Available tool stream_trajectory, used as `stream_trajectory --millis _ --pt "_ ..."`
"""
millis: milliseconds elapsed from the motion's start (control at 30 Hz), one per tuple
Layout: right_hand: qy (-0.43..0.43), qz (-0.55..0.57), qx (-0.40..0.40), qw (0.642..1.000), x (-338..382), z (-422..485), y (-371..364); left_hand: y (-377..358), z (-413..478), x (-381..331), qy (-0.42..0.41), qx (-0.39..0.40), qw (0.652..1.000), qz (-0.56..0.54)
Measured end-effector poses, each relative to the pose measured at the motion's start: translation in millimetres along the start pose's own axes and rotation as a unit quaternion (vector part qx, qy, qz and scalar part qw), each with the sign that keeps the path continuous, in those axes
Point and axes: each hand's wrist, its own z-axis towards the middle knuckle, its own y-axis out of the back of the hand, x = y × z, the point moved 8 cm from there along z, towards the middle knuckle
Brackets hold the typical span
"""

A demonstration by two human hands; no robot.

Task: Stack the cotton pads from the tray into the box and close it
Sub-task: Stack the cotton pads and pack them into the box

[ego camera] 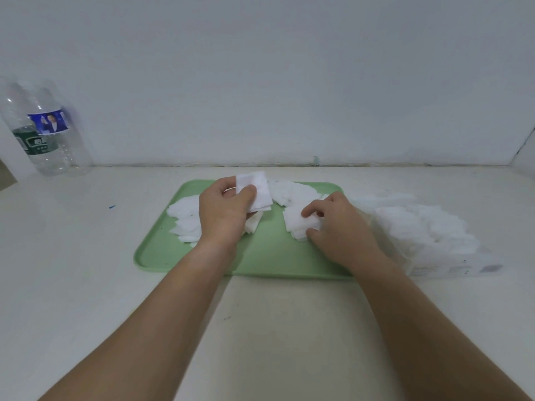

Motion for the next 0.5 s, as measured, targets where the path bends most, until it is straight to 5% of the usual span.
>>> stream_trajectory --millis 500 --pt "-0.007 0.080 -0.085 0.993 -2.0 5.8 9.3 -4.9 -2.2 0.4 -0.001 0.027 1.000 -0.002"
